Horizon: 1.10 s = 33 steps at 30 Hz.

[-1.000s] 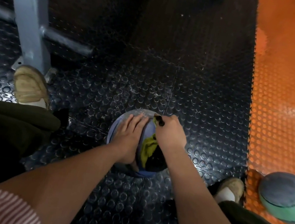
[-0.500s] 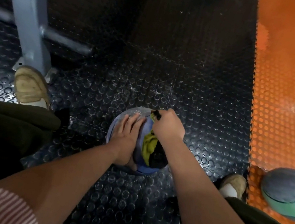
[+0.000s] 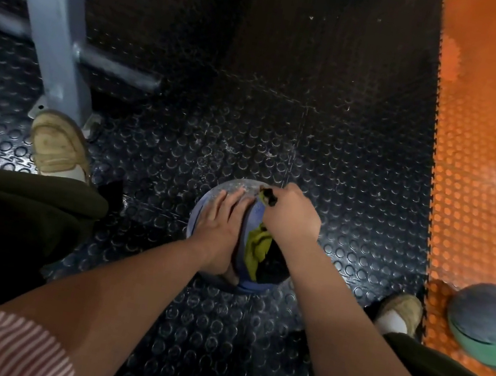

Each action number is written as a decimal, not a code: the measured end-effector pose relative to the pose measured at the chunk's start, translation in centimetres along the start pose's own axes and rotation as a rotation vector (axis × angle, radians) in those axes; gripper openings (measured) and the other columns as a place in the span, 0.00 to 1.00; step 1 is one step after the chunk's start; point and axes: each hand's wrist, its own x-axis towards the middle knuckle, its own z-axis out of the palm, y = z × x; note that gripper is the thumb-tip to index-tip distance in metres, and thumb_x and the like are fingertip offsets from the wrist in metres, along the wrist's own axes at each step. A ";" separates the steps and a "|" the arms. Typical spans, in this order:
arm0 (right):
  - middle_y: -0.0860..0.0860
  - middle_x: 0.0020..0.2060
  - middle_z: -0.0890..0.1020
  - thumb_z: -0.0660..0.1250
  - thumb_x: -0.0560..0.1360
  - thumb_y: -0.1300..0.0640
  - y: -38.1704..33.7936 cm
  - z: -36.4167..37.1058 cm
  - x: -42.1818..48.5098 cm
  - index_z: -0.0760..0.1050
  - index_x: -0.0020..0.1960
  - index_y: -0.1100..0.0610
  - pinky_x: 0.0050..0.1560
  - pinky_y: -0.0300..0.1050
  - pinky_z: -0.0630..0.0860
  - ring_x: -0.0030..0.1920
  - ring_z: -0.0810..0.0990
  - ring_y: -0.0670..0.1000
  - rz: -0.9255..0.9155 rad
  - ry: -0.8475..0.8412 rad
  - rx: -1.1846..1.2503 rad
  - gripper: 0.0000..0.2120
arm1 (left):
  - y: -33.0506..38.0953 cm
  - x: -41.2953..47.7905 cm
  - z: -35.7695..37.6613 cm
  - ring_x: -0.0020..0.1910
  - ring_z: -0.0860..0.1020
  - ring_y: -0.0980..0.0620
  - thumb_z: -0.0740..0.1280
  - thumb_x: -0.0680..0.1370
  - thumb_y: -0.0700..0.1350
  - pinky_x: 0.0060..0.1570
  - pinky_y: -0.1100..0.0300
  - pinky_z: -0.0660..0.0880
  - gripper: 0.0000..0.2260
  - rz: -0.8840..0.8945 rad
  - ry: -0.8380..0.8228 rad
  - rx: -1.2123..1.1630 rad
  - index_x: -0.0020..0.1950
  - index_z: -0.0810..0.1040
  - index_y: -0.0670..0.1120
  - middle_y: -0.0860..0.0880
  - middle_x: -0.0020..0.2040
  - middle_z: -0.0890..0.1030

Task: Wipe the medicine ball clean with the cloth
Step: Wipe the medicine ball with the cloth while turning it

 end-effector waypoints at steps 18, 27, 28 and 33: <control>0.54 0.57 0.73 0.60 0.76 0.61 -1.5 -0.9 0.9 0.75 0.61 0.57 0.45 0.48 0.71 0.57 0.75 0.58 0.051 -0.091 0.039 0.14 | -1.0 -0.4 -1.0 0.77 0.34 0.45 0.80 0.62 0.60 0.75 0.47 0.39 0.65 0.017 0.010 -0.114 0.77 0.31 0.47 0.47 0.77 0.34; 0.54 0.59 0.68 0.58 0.80 0.54 -2.6 1.3 -4.7 0.69 0.66 0.52 0.40 0.49 0.68 0.53 0.71 0.58 -0.245 -0.118 -0.113 0.15 | -1.7 -1.0 -1.5 0.76 0.33 0.48 0.73 0.73 0.53 0.74 0.53 0.40 0.52 -0.023 0.013 -0.257 0.77 0.33 0.52 0.55 0.73 0.29; 0.54 0.59 0.69 0.58 0.80 0.53 -2.4 1.2 -4.7 0.69 0.67 0.51 0.41 0.50 0.69 0.53 0.71 0.58 -0.253 -0.123 -0.126 0.16 | -1.7 -1.0 -1.4 0.76 0.32 0.49 0.72 0.74 0.53 0.74 0.53 0.38 0.50 -0.001 0.012 -0.214 0.77 0.33 0.50 0.57 0.70 0.27; 0.55 0.60 0.70 0.59 0.77 0.58 -2.7 -0.7 -1.2 0.74 0.62 0.55 0.41 0.48 0.69 0.55 0.73 0.58 -0.133 -0.105 -0.145 0.14 | -1.9 -1.1 -0.6 0.76 0.33 0.47 0.79 0.66 0.56 0.74 0.54 0.36 0.61 -0.049 0.025 -0.236 0.77 0.32 0.47 0.48 0.77 0.33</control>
